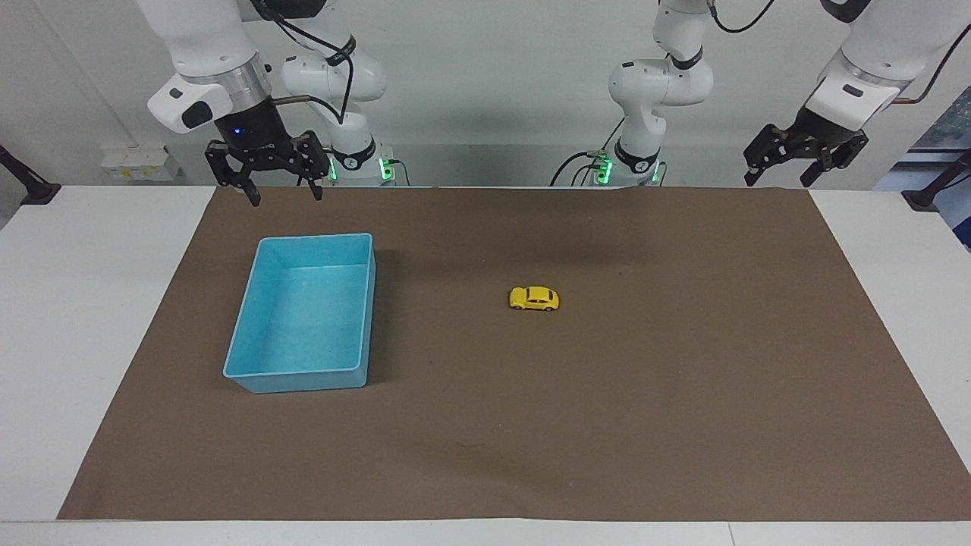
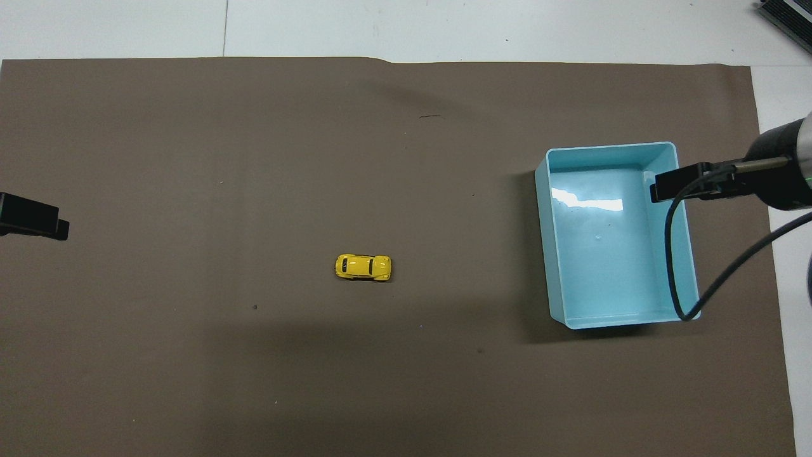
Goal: Wind up and store yellow beetle car
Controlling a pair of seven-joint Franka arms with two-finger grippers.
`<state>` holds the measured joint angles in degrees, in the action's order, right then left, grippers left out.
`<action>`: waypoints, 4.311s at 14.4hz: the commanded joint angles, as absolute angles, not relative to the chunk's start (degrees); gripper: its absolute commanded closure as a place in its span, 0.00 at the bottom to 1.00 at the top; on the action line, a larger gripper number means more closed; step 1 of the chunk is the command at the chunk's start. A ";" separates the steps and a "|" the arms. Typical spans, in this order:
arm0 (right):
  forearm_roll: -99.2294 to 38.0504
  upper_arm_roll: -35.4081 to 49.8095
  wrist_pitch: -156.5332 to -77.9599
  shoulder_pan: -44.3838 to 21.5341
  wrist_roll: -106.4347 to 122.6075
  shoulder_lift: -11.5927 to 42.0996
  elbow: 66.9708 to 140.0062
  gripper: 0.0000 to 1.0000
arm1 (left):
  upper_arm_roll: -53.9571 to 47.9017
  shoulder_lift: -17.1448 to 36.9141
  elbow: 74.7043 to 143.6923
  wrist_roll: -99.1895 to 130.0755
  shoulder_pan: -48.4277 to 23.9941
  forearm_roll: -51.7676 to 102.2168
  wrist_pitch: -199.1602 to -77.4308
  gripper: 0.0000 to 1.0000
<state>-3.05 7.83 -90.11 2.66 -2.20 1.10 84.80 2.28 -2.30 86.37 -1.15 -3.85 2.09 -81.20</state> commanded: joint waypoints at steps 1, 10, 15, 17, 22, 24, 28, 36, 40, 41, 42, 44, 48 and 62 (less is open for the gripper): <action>-4.39 7.91 -89.65 3.25 -2.90 0.26 85.17 0.00 | 2.20 -5.69 91.11 -2.02 -3.51 1.85 -81.38 0.00; -4.39 7.91 -89.65 3.25 -2.90 0.26 85.17 0.00 | 2.11 -4.57 91.84 -14.29 -4.22 2.37 -84.98 0.00; -4.39 7.91 -89.65 3.25 -2.90 0.26 85.17 0.00 | 1.93 -3.70 92.72 -31.00 -5.18 2.46 -88.07 0.00; -4.39 7.91 -89.65 3.25 -2.90 0.26 85.17 0.00 | 1.93 -2.73 93.51 -37.93 -6.06 2.46 -88.15 0.00; -4.39 7.91 -89.65 3.25 -2.90 0.26 85.17 0.00 | 1.76 -1.94 97.81 -49.91 -8.70 4.12 -92.97 0.00; -4.39 7.91 -89.65 3.25 -2.90 0.26 85.17 0.00 | 1.76 -1.15 100.45 -52.80 -10.45 5.18 -97.45 0.00; -4.39 7.91 -89.65 3.25 -2.90 0.26 85.17 0.00 | 1.93 -0.18 105.99 -62.31 -13.17 9.23 -106.51 0.00; -4.39 7.91 -89.65 3.25 -2.90 0.26 85.17 0.00 | 2.02 7.03 112.31 -61.17 -24.68 9.67 -122.58 0.00; -4.39 7.91 -89.65 3.25 -2.90 0.26 85.17 0.00 | 2.11 9.31 116.27 -60.03 -29.26 9.67 -131.46 0.00; -4.39 7.91 -89.65 3.25 -2.90 0.26 85.17 0.00 | 2.20 10.10 116.71 -59.77 -31.01 9.67 -132.70 0.00; -4.39 7.91 -89.65 3.25 -2.90 0.26 85.17 0.00 | 2.28 10.46 116.81 -59.59 -31.90 9.67 -133.32 0.00; -4.39 7.91 -89.65 3.25 -2.90 0.26 85.17 0.00 | 2.28 11.86 117.16 -58.98 -33.65 9.41 -135.07 0.00; -4.39 7.91 -89.65 3.25 -2.90 0.26 85.17 0.00 | 2.37 12.74 119.09 -58.89 -35.67 9.14 -139.56 0.00; -4.39 7.91 -89.65 3.25 -2.90 0.26 85.17 0.00 | 2.55 15.91 118.48 -52.74 -38.85 0.35 -140.10 1.00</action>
<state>-3.05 7.83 -90.11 2.66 -2.20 1.10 84.80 1.19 15.97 118.14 -54.39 -37.30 2.28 -138.79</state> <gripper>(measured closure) 0.000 0.388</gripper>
